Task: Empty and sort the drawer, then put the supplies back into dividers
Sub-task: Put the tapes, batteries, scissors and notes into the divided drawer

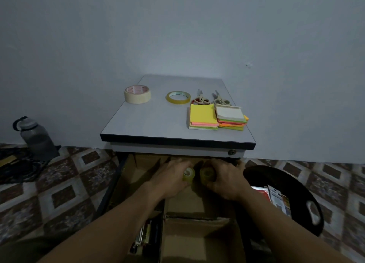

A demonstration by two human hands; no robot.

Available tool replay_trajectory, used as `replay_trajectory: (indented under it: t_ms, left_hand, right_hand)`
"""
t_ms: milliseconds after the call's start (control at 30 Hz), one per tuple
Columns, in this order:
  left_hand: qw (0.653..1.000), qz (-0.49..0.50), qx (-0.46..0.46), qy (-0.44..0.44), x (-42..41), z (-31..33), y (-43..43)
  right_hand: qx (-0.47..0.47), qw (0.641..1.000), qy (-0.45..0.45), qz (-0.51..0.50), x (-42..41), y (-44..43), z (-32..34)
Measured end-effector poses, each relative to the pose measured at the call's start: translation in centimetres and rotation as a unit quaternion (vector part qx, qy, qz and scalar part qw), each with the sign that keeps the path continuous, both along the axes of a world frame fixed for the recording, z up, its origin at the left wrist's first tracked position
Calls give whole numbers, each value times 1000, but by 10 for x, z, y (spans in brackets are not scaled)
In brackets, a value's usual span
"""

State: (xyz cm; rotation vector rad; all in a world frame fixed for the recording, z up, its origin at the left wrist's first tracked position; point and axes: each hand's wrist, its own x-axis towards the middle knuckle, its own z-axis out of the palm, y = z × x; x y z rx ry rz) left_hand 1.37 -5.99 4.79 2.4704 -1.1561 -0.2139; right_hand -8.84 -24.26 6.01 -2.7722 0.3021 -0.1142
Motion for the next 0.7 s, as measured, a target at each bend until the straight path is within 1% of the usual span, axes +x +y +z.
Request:
replay_trajectory:
  t_ms: [67, 133, 300, 467, 533, 700]
  left_hand:
    - [999, 1, 44, -27, 0, -2, -3]
    - [995, 6, 81, -52, 0, -4, -6]
    - [990, 20, 120, -65, 1, -3, -12]
    - [989, 7, 132, -72, 1, -2, -13]
    - [991, 0, 117, -68, 1, -1, -11]
    - [996, -19, 76, -39, 1, 2, -5]
  right_hand:
    - [-4, 1000, 11, 7, 4, -1, -3]
    - [-32, 999, 30, 8, 7, -1, -6]
    - [-94, 994, 62, 13, 12, 0, -6]
    - [-117, 990, 77, 10, 11, 1, -11]
    - [-105, 992, 69, 7, 9, 1, -14]
    - [-32, 999, 20, 24, -2, 1, -14]
